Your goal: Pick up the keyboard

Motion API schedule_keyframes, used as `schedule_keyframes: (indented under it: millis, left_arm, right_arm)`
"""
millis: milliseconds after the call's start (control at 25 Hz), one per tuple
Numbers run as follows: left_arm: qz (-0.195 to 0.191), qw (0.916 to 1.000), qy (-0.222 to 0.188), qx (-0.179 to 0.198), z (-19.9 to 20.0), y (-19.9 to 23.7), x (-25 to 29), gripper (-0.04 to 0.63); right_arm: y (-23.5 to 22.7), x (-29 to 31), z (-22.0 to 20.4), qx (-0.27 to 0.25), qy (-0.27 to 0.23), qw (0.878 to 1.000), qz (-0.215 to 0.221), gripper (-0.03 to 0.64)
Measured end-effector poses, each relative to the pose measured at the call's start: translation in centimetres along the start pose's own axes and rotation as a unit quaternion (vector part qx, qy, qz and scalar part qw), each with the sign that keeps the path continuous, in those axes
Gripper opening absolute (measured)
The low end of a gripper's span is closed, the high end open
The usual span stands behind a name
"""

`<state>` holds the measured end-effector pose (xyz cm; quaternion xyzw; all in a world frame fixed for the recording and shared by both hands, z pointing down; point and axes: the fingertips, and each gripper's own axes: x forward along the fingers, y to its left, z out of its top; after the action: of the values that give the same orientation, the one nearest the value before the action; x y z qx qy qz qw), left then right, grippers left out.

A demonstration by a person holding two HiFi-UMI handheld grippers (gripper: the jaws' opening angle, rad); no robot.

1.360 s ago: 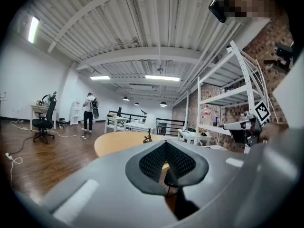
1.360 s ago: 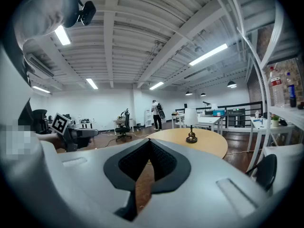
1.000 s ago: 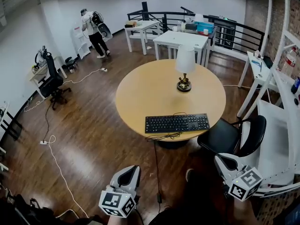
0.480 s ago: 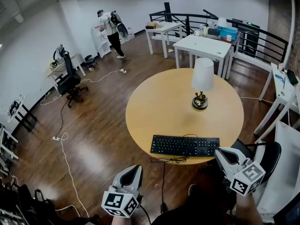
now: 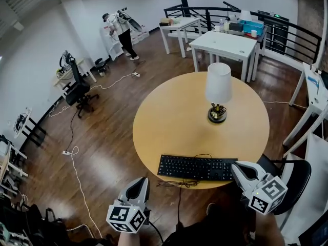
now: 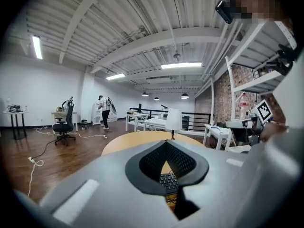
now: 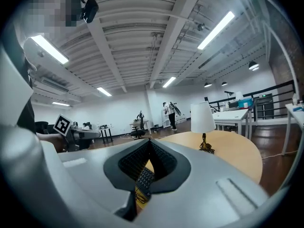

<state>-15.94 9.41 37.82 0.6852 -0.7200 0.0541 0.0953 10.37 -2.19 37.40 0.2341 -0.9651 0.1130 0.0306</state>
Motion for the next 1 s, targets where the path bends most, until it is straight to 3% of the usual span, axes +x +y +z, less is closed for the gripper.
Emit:
schedule_keyframes:
  millis: [280,440,680,1000]
  left_arm:
    - [0.026,0.9994,0.021,0.002,0.6,-0.1,5.2,0.140]
    - [0.011,0.9999,0.001,-0.009,2.2,-1.0,6.9,0.140]
    - [0.015,0.9998,0.013,-0.007,1.2,-1.7,9.9,0.140]
    - [0.007,0.9999,0.006,0.005,2.6,-0.2,11.7,0.140]
  right_arm:
    - [-6.1,-0.9,1.7,-0.003,-0.009,1.000,-0.009,0.002]
    - [-8.6,-1.9,1.9,0.014,-0.010,1.000,-0.019,0.002]
    - [-12.9,-0.2,0.5,0.037,0.005,0.999,-0.022,0.002]
    - [-13.5,3.3,1.0,0.039,0.000,0.999,-0.020,0.002]
